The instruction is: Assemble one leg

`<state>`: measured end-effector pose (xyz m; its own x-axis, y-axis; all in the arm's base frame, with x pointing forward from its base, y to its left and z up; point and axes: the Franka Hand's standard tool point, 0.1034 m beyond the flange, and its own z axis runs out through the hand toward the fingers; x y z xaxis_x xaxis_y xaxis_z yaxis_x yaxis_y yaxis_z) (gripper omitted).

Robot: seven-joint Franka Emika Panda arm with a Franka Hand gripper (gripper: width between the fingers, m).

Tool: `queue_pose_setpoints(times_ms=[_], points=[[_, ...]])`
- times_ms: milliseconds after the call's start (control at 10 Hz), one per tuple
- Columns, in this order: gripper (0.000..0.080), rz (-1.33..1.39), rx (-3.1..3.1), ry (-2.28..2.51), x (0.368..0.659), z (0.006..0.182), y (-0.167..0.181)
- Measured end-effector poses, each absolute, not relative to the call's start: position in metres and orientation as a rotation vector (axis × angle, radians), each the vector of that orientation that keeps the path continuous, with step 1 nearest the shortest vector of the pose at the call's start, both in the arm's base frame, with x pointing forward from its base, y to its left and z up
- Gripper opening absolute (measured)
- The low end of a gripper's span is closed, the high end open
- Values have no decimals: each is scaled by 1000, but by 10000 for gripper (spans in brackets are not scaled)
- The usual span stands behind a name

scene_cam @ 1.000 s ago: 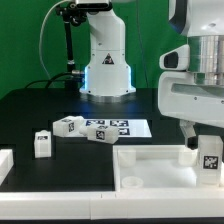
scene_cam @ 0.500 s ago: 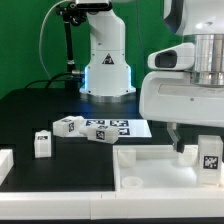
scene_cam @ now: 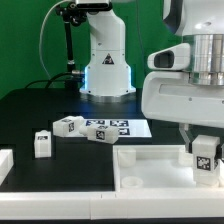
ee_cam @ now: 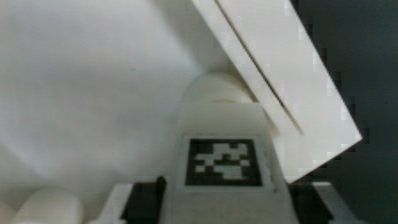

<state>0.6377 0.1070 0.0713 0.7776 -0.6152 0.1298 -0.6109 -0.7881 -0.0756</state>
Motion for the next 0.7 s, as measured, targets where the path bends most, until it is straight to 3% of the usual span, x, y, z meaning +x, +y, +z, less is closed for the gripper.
queue_pose_setpoints(times_ms=[700], points=[[287,-128,-1988,2254,638,68,119]])
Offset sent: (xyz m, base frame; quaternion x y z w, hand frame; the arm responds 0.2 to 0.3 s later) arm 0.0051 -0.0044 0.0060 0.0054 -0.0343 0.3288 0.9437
